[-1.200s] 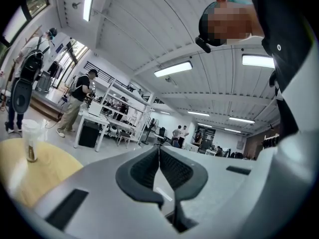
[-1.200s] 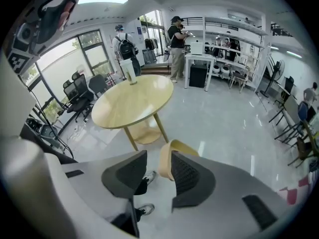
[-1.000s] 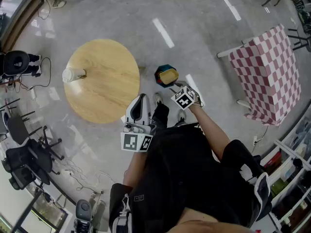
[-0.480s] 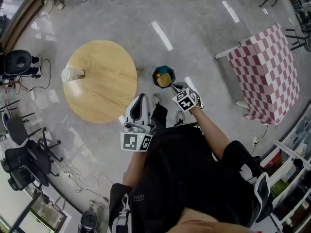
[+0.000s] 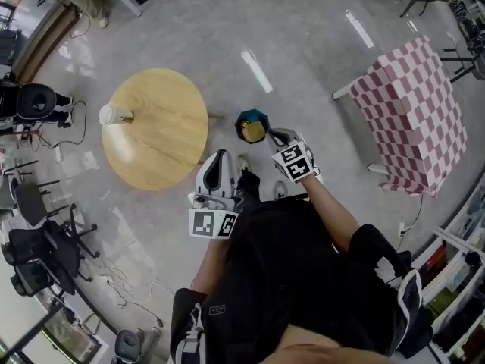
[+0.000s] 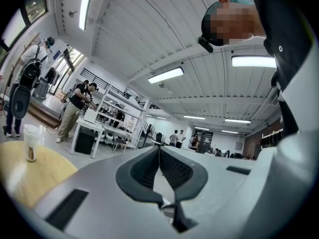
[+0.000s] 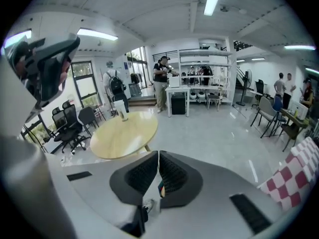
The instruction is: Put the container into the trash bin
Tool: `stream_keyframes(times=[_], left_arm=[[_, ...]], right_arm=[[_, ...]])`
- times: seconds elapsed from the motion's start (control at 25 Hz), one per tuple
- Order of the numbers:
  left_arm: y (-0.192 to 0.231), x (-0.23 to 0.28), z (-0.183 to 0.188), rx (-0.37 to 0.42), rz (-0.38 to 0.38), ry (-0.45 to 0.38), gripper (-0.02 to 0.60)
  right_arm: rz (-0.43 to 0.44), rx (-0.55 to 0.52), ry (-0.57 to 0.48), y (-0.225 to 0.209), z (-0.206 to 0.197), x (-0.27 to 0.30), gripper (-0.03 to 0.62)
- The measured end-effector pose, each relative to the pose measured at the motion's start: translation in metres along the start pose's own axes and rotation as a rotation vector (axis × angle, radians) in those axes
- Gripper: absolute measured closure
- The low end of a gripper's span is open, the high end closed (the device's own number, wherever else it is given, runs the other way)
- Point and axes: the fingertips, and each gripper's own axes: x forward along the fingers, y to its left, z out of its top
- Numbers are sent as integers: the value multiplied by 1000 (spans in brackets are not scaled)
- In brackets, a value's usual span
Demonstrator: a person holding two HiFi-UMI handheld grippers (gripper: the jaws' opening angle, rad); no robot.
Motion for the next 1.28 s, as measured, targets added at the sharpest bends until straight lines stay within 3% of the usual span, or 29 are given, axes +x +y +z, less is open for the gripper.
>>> stream_keyframes(times=[0.36, 0.6, 0.88, 1.28], left_arm=[[-90, -49, -10, 48, 14, -37, 569], [-141, -87, -25, 64, 42, -33, 569], [-164, -109, -28, 65, 22, -32, 569], [-148, -118, -22, 61, -8, -43, 569]], right_arm=[[-10, 20, -258, 12, 23, -130, 562], [6, 3, -351, 31, 14, -198, 562], [41, 22, -380, 60, -1, -231, 562], [-7, 29, -430, 85, 8, -249, 562]])
